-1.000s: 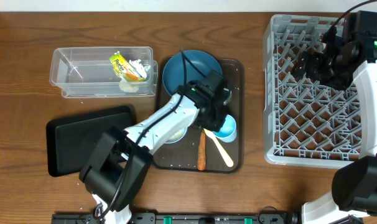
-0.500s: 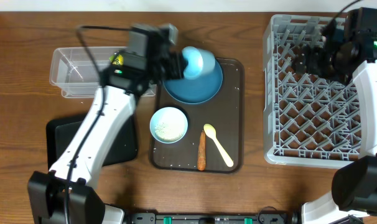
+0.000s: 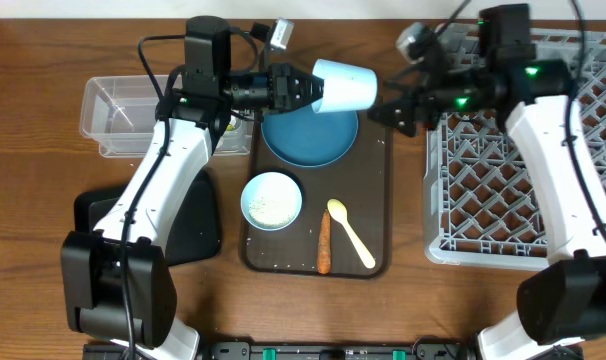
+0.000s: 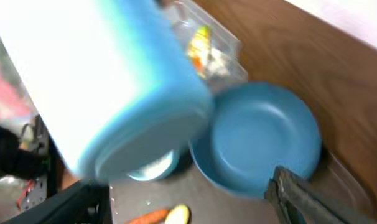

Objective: Sort waste into correct bins and load items into the dishwasher rack
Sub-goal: 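Pass the light-blue cup from the left gripper to the right gripper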

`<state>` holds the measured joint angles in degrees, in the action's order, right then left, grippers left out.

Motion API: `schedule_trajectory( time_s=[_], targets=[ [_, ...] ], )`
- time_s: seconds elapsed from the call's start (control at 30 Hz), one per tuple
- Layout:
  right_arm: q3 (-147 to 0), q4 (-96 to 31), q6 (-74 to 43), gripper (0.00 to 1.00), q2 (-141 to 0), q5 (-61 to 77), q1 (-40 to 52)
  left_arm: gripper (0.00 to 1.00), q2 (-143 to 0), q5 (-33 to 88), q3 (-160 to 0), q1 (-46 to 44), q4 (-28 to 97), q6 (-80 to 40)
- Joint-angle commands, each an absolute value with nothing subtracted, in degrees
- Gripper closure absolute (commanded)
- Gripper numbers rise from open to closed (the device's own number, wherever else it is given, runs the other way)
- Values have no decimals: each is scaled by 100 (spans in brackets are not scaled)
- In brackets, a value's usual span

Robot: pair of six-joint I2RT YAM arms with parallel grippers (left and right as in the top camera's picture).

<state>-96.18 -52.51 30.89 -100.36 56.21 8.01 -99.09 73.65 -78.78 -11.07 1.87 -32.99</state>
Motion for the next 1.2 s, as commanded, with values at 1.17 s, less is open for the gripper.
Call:
schedule_trajectory(
  time_s=[1.17],
  targets=[
    [-9588, -4775, 4593, 21, -10062, 8075, 996, 93, -9900, 8036, -7902, -1094, 97, -3352]
  ],
)
